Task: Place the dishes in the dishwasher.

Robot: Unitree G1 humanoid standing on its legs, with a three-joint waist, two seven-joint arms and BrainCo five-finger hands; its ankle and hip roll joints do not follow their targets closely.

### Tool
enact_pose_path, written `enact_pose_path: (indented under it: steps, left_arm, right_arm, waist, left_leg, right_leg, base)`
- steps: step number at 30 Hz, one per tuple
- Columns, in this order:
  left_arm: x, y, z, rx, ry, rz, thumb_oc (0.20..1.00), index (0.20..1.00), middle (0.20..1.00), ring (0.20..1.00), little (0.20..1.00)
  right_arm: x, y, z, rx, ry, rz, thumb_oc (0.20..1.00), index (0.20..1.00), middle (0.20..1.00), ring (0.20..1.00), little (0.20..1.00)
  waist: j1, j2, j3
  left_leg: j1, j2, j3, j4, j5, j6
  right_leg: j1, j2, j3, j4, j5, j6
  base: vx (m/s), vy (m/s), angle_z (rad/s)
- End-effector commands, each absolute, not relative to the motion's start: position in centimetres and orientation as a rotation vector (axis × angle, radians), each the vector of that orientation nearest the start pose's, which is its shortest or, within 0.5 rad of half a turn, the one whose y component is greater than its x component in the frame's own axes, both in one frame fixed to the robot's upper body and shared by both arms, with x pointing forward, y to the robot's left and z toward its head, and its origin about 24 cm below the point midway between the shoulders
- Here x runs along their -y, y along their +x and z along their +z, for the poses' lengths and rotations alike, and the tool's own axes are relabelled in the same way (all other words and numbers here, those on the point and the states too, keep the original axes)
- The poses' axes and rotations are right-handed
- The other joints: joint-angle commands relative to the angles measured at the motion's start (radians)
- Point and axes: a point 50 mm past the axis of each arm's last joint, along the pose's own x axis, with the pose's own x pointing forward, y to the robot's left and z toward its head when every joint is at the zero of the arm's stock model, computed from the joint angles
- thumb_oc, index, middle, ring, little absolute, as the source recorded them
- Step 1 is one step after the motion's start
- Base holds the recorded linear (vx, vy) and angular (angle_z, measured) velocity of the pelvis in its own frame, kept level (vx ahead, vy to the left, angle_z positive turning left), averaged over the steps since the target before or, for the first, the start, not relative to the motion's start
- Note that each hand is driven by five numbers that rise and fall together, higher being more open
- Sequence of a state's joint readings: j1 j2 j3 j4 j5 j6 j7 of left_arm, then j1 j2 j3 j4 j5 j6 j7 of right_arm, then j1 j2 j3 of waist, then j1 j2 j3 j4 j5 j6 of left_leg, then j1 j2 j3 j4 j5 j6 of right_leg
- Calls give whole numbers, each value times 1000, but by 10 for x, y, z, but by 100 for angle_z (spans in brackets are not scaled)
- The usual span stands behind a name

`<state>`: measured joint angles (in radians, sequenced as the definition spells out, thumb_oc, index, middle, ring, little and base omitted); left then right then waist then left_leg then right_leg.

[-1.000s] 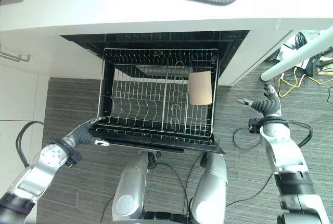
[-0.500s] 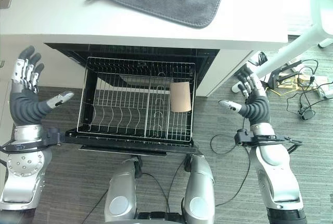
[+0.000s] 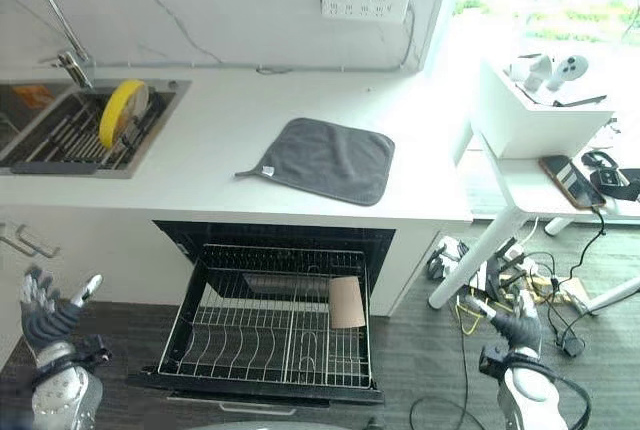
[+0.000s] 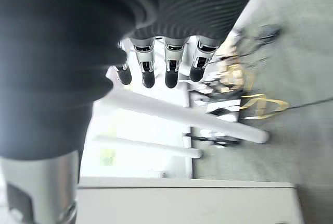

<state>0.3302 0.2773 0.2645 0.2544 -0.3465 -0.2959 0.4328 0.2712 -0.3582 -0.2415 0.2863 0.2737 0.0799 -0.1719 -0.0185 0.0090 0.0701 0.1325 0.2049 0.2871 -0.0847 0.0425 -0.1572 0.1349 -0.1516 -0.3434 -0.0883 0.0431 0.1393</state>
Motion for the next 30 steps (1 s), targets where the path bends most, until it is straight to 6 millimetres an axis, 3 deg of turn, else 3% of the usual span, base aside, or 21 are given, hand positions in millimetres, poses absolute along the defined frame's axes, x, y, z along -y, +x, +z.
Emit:
enact_pose_path:
  steps: [1,6,11,14,15,18,20,22,25,27,28,29,30]
  left_arm:
    - [-331,152,25,47,64,857,1000,1000,1000,1000,1000]
    - [-342,123,-30,-186,-1,1008,1000,1000,1000,1000,1000]
    - [-349,92,-63,-394,56,1125,1000,1000,1000,1000,1000]
    - [-345,50,-99,-698,20,1209,1000,1000,1000,1000,1000]
    - [-340,25,-116,-870,-84,1266,1000,1000,1000,1000,1000]
    - [-296,-45,-150,-1360,-448,1277,1000,1000,1000,1000,1000]
    - [-280,-46,-155,-1510,-523,1179,1000,1000,1000,1000,1000]
    - [-264,-43,-160,-1551,-616,1127,1000,1000,1000,1000,1000]
    - [-246,-33,-164,-1592,-719,1057,1000,1000,1000,1000,1000]
    - [-244,-22,-165,-1595,-733,1024,1000,1000,1000,1000,1000]
    - [-246,-9,-164,-1578,-747,1009,1000,1000,1000,1000,1000]
    - [-255,21,-160,-1530,-744,958,1000,1000,1000,1000,1000]
    - [-261,39,-156,-1506,-716,924,1000,1000,1000,1000,1000]
  right_arm:
    - [319,172,-8,-371,-161,-546,1000,1000,1000,1000,1000]
    - [329,142,-61,-649,-96,-624,1000,1000,1000,1000,1000]
    - [332,105,-97,-855,-31,-689,1000,1000,1000,1000,1000]
    - [325,78,-119,-980,44,-700,1000,1000,1000,1000,1000]
    - [322,71,-126,-1028,69,-687,1000,1000,1000,1000,1000]
    - [309,58,-141,-1145,86,-634,1000,1000,1000,1000,1000]
    - [304,47,-145,-1229,40,-585,1000,1000,1000,1000,1000]
    - [306,49,-145,-1294,-17,-532,1000,1000,1000,1000,1000]
    - [316,49,-141,-1298,6,-604,1000,1000,1000,1000,1000]
    - [323,49,-138,-1299,13,-616,1000,1000,1000,1000,1000]
    - [329,54,-135,-1286,11,-614,1000,1000,1000,1000,1000]
    - [339,64,-128,-1237,9,-630,1000,1000,1000,1000,1000]
    - [339,67,-127,-1217,4,-626,1000,1000,1000,1000,1000]
  waist:
    - [-1,-27,75]
    - [16,-30,59]
    - [27,-33,53]
    - [34,-30,49]
    - [35,-29,45]
    - [20,-23,25]
    - [11,-14,20]
    - [28,-10,32]
    - [29,-17,59]
    - [20,-21,69]
    - [10,-22,79]
    - [-18,-21,99]
    - [-26,-27,110]
  left_leg:
    - [-31,51,29,-3,-4,-4]
    - [-2,47,24,-3,-17,-3]
    - [4,42,9,-3,-25,1]
    - [8,42,-2,-3,-29,3]
    - [10,42,-5,-3,-29,4]
    - [-2,50,-6,-3,-14,3]
    - [-11,57,-5,-3,-6,-4]
    - [3,48,-109,-3,-16,-4]
    - [-38,139,-99,157,65,-30]
    - [-43,155,-106,215,63,-26]
    - [-34,137,-127,235,10,-18]
    - [-4,118,-82,235,-105,-3]
    - [-16,108,-60,264,-146,1]
  right_leg:
    - [19,-32,-33,13,-86,-24]
    - [46,-36,-57,1,-81,-19]
    - [50,-37,-64,1,-76,-14]
    - [49,-32,-60,1,-77,-11]
    - [47,-29,-56,1,-78,-11]
    - [24,-16,-27,1,-76,-13]
    - [16,-18,-9,1,-73,-10]
    - [6,-24,45,1,-69,-11]
    - [1,-58,61,1,-51,-13]
    - [-4,-80,70,1,-35,-5]
    - [-17,-110,93,1,-9,16]
    - [-52,-193,115,1,58,75]
    - [-58,-235,116,1,91,95]
  base:
    - [44,2,1]
    - [49,-2,2]
    - [6,-42,2]
    - [-5,-108,4]
    - [11,-129,10]
    - [47,-130,7]
    - [8,8,8]
    - [-74,217,8]
    - [-171,493,-32]
    - [-149,580,-7]
    - [-158,892,23]
    - [-164,993,-2]
    - [-134,1104,16]
